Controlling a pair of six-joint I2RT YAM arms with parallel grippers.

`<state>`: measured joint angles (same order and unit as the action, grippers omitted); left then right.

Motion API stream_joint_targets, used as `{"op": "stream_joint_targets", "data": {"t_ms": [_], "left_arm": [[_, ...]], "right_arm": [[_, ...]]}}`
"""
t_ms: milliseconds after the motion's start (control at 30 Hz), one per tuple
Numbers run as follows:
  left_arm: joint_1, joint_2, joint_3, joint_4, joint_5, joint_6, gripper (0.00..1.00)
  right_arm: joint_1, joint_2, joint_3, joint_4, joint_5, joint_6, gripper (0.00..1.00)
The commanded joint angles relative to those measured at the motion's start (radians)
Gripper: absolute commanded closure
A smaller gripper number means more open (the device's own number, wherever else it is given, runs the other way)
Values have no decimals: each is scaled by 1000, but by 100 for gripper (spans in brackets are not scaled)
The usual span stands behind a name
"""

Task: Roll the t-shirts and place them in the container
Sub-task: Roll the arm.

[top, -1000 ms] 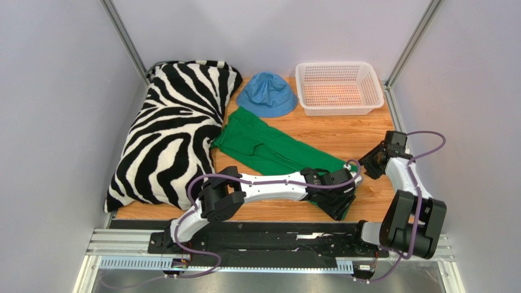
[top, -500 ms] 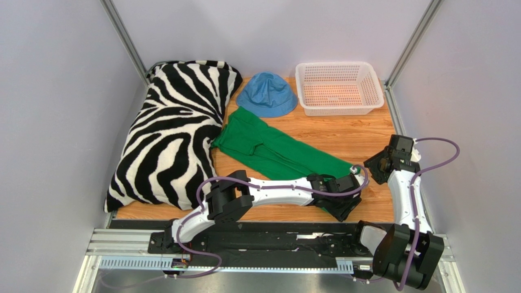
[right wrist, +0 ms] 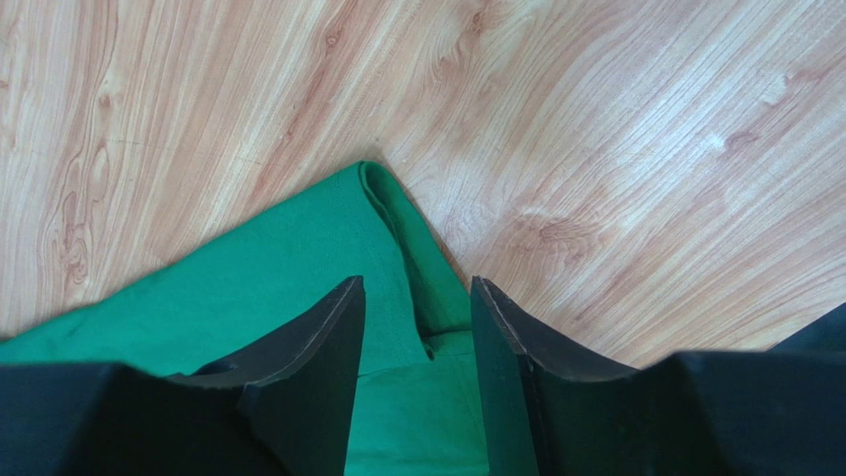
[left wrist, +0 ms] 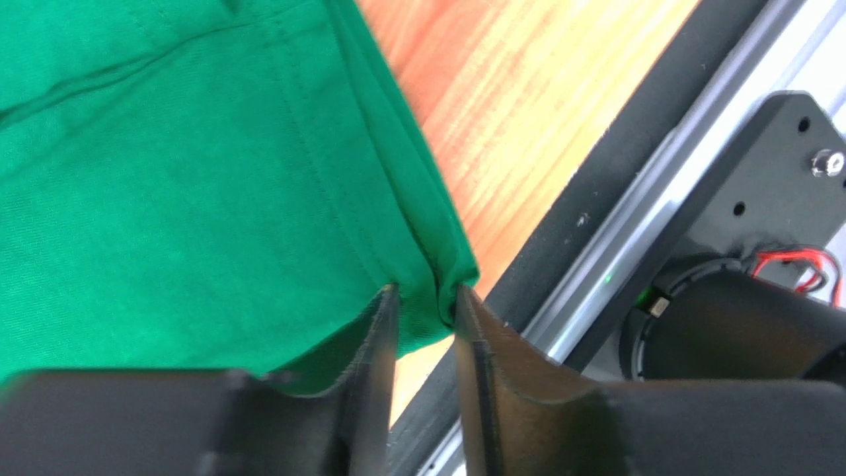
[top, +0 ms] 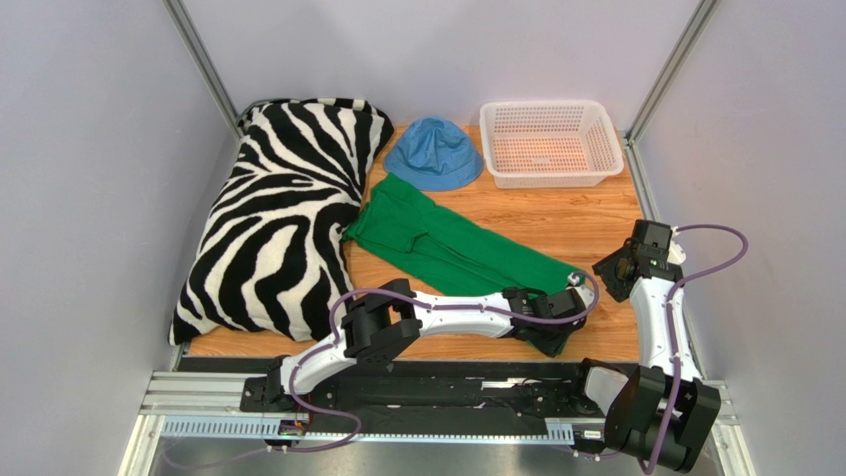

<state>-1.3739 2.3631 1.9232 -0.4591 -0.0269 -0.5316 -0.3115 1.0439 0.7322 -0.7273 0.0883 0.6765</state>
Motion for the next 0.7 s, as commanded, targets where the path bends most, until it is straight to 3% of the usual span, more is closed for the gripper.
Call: {"op": "stream_joint_targets", "data": {"t_ms": [0,33,100,467,667], "left_arm": [[-7,5,25,22,-50,-1,84],[-5,-10,19,23,-54,-2,93],[6,-31,-6,33,-64,-14,100],[78,-136,-153,129,21,-82,100],[90,-148,-179,138,74,-88,100]], "right_arm": [[-5,21,1,51,-2,-29,57],[-5,27,-8,55,-7,-35,59],[-5,53,-14,75,-28,-41,65],[8,211,-57,256,-139,-77,68],[38,248,-37,296,-90,-69,63]]}}
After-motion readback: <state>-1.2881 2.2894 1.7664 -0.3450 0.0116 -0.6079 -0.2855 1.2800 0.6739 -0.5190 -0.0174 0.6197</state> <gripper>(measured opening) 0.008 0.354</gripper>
